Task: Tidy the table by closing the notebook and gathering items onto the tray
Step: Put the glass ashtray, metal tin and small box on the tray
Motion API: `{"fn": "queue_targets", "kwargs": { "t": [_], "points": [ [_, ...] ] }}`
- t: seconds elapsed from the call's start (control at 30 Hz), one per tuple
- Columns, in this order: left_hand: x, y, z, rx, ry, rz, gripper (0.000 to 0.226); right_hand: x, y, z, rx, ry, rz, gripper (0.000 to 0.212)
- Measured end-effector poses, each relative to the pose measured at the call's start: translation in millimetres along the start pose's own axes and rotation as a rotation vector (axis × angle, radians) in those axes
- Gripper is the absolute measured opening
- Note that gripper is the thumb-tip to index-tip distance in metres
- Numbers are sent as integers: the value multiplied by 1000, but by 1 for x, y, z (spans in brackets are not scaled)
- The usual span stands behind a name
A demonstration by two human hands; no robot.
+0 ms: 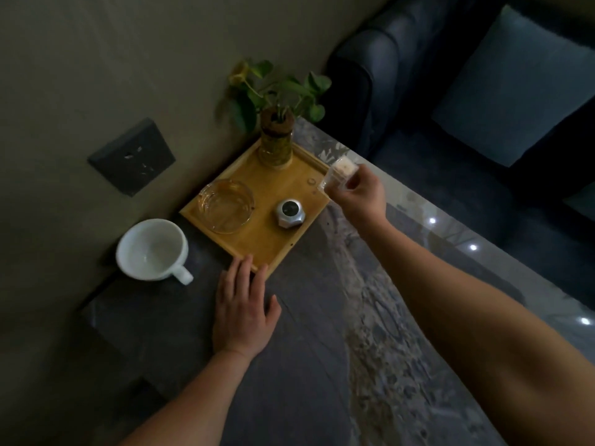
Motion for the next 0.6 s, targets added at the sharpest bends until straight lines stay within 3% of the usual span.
{"fn": "queue_targets", "kwargs": {
  "t": [0.43,0.6],
  "points": [
    [-1,3,1,15,-5,-7,58,29,58,3,-198,-84,84,32],
    [-2,4,1,28,-1,2,58,31,54,-7,-265,-89,69,41]
  ]
}}
Point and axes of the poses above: each hand's wrist, its own x-axis towards the middle knuckle, its own y-axis out of the palm, z = x × y, the point moved 10 cm from there along x, towards the middle knuckle, and after that the axes turned 9 degrees about -z, right-handed, at the moved point
